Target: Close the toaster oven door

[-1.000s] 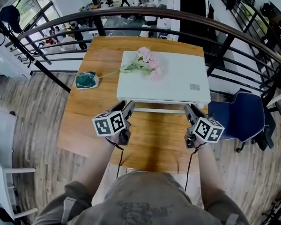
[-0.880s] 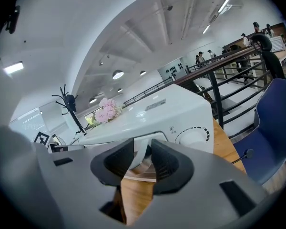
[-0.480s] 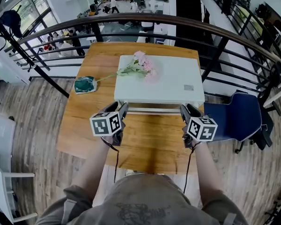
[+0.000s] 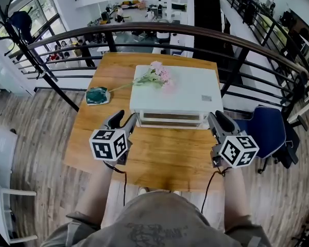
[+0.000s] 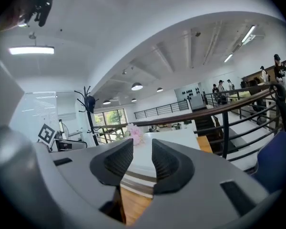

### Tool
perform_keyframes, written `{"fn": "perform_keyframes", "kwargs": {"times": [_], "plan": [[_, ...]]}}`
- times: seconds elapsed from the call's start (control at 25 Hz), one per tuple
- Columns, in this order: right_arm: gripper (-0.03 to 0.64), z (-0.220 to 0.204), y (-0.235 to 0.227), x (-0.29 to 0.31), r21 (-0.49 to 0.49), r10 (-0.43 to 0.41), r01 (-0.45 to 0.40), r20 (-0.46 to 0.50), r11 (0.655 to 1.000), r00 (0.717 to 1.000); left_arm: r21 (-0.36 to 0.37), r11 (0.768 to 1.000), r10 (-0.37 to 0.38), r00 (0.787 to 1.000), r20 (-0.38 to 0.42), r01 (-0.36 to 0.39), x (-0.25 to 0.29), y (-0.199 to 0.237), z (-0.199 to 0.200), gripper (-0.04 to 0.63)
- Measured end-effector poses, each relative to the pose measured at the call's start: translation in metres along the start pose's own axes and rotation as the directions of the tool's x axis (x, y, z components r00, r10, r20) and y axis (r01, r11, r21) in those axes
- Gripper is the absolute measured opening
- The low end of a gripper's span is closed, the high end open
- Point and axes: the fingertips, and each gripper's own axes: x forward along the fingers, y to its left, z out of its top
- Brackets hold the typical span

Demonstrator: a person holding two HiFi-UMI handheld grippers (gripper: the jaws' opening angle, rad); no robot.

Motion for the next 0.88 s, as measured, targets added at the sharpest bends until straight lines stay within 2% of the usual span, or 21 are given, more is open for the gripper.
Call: {"fn": "perform_keyframes", "kwargs": {"times": [0.2, 0.28, 0.44, 0.52, 0.6, 0.72, 0.88], "plan": [[0.133, 0.052, 0.045, -0.029, -0.121, 0.080, -0.066, 0.116, 0.991, 0.990, 0.122, 0.992, -0.019, 0.994, 0.111, 0.006, -0.034, -0.020, 0.049, 0.206], [0.116, 0.070, 0.062, -0.042, -0.167, 0.095, -0.067, 0.167, 0.984, 0.981, 0.171, 0.985, -0.023, 0.987, 0.161, -0.005, -0.050, -0.028, 0.068, 0.206], [0.085, 0.096, 0.090, -0.071, -0.219, 0.111, -0.055, 0.249, 0.974, 0.962, 0.251, 0.968, -0.049, 0.960, 0.274, -0.022, -0.083, -0.048, 0.104, 0.189], [0.080, 0.105, 0.101, -0.085, -0.233, 0.124, -0.059, 0.277, 0.971, 0.953, 0.310, 0.950, -0.064, 0.945, 0.322, -0.042, -0.099, -0.060, 0.117, 0.138], [0.076, 0.110, 0.110, -0.096, -0.254, 0.130, -0.053, 0.295, 0.966, 0.947, 0.364, 0.929, -0.073, 0.930, 0.361, -0.069, -0.112, -0.070, 0.126, 0.126], [0.069, 0.111, 0.119, -0.110, -0.286, 0.131, -0.040, 0.310, 0.957, 0.942, 0.404, 0.911, -0.086, 0.914, 0.396, -0.089, -0.122, -0.081, 0.129, 0.120], [0.058, 0.110, 0.126, -0.126, -0.306, 0.131, -0.030, 0.314, 0.952, 0.940, 0.416, 0.906, -0.102, 0.912, 0.398, -0.080, -0.132, -0.092, 0.126, 0.114]]}}
